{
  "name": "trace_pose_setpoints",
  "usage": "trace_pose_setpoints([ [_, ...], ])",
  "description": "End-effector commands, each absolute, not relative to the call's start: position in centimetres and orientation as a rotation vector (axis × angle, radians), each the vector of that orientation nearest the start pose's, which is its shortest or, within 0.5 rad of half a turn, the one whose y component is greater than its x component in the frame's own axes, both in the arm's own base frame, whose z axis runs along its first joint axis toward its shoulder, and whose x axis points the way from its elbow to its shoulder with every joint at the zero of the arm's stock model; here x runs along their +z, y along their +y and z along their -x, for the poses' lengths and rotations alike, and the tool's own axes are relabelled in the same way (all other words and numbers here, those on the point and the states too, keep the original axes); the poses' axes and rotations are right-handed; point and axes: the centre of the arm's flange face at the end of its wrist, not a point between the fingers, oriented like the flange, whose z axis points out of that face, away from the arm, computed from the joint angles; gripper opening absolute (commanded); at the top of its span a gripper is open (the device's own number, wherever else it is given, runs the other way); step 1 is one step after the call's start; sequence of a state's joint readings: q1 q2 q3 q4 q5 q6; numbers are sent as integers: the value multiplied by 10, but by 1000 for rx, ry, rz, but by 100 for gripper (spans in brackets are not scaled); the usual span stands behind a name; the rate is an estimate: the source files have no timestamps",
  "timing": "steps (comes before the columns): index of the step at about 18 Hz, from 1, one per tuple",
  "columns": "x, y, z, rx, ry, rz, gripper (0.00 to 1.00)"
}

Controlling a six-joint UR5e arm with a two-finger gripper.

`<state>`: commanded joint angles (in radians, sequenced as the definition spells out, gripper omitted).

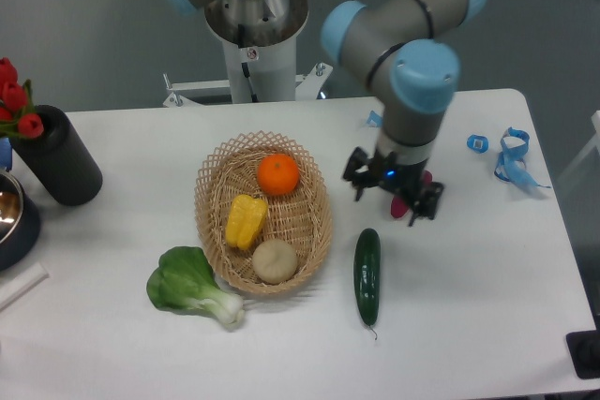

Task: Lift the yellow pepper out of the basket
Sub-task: 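Move the gripper over the basket and lower it toward the yellow pepper, then close the gripper on the yellow pepper inside the basket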

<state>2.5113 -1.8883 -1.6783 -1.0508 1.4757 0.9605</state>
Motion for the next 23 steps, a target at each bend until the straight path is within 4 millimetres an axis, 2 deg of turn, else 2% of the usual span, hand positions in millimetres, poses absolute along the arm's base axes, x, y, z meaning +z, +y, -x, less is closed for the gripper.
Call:
trace_pose_setpoints([
  [1,316,478,388,20,40,2998,100],
  [4,313,492,369,-11,33,2991,100],
  [7,302,504,351,-47,73,2998,100],
  [9,292,512,339,-89,37,3010,100],
  [11,284,513,331,-115,-9,3021,100],
  [14,263,519,315,-176,-34,3046,100],
  [17,261,525,304,-230,-128,3021,100],
  [23,251,526,279,-322,-115,3089,100],
])
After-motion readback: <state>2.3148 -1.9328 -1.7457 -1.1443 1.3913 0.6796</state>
